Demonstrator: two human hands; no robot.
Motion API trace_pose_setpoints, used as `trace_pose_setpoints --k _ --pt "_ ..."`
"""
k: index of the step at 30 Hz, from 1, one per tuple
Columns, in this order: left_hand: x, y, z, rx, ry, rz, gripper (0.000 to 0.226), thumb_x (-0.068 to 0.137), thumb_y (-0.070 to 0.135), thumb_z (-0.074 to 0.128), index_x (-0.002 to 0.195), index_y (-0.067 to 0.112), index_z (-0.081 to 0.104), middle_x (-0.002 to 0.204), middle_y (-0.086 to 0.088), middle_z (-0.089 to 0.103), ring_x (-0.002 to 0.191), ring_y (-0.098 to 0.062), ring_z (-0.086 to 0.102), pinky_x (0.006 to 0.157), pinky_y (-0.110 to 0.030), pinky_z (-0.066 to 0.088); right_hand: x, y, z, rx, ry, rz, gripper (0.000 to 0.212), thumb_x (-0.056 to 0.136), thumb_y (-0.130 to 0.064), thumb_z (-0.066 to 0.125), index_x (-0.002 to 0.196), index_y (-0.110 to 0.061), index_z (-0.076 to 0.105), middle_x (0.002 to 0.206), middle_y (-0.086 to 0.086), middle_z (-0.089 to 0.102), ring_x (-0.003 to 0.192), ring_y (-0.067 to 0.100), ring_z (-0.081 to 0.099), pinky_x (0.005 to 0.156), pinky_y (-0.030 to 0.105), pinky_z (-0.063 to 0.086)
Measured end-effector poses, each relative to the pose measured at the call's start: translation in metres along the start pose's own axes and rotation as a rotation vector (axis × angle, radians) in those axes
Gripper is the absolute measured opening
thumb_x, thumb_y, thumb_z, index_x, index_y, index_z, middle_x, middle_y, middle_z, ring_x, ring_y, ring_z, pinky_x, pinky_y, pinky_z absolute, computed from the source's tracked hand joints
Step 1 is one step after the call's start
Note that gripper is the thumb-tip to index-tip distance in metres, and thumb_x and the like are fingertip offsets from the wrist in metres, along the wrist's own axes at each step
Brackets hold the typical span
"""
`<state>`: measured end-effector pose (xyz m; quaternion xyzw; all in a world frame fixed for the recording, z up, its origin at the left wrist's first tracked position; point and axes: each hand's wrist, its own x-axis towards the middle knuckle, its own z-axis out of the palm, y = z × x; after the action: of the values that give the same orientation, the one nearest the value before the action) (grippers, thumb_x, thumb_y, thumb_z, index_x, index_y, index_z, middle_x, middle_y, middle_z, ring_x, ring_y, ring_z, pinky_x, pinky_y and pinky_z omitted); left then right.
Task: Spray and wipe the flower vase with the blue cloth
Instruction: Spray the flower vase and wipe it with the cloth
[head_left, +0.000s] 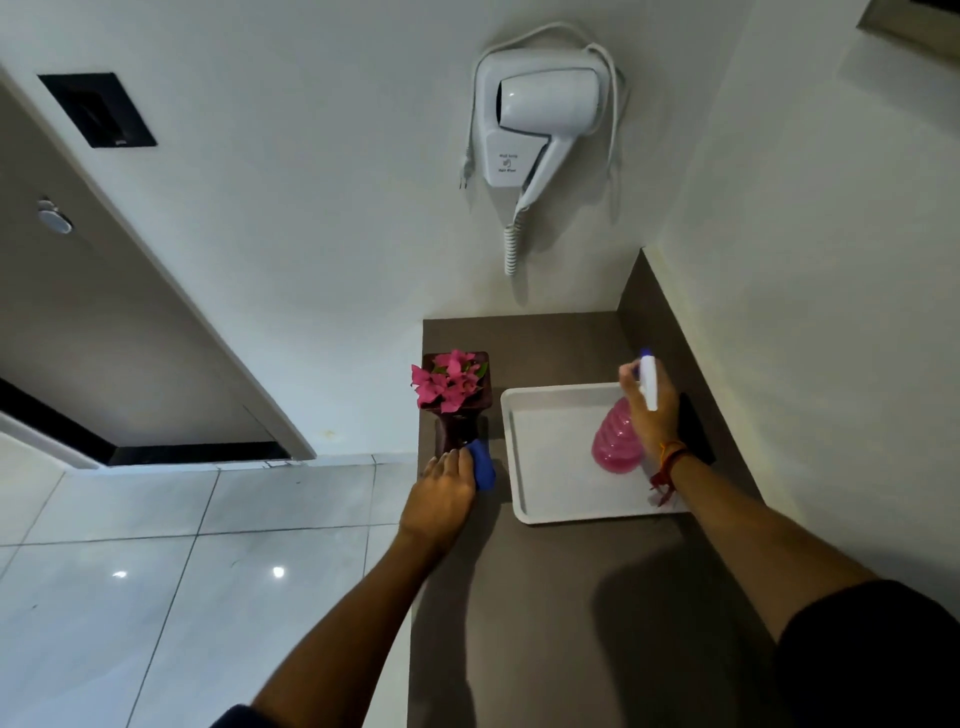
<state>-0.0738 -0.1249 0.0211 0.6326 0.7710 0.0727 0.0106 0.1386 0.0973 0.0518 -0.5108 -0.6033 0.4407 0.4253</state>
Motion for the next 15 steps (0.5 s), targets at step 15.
trace_pose_setpoints --k 15 --pt "-0.003 0.007 0.020 -0.649 -0.081 -0.492 0.036 0.105 0.017 0.049 0.138 0.004 0.047 0.122 -0.018 0.067 0.108 -0.030 0.067 0.090 -0.034 0.054 -0.110 0.035 0.051 -0.290 -0.051 0.142 0.052 0.082 -0.050 0.072 0.115 -0.013 0.056 0.121 0.011 0.057 0.107 0.027 0.059 0.089 0.040 0.056"
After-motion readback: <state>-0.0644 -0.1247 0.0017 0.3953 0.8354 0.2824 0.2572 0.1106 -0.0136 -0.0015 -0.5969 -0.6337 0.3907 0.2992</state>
